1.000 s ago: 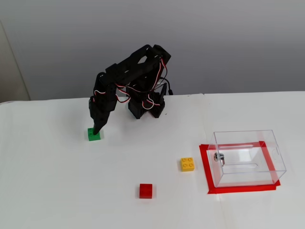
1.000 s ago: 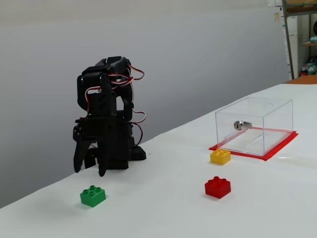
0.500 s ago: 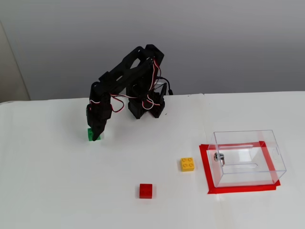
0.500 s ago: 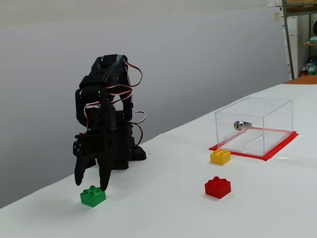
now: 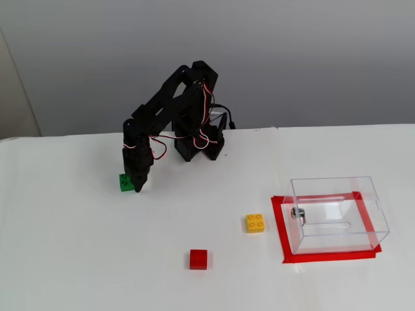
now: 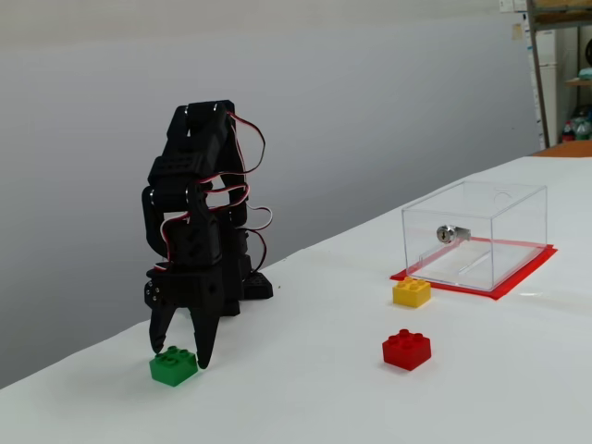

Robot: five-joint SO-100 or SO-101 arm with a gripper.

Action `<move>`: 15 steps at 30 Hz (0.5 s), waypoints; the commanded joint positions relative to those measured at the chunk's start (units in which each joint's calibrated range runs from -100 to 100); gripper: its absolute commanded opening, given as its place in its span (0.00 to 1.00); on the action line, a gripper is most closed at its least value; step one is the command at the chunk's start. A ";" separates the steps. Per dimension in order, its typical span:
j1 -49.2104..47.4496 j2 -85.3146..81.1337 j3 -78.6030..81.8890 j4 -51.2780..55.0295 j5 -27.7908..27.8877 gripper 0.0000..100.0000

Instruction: Pick the green lego brick and place it into the transparent box

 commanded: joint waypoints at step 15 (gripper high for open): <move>0.83 1.90 0.12 -5.27 1.29 0.35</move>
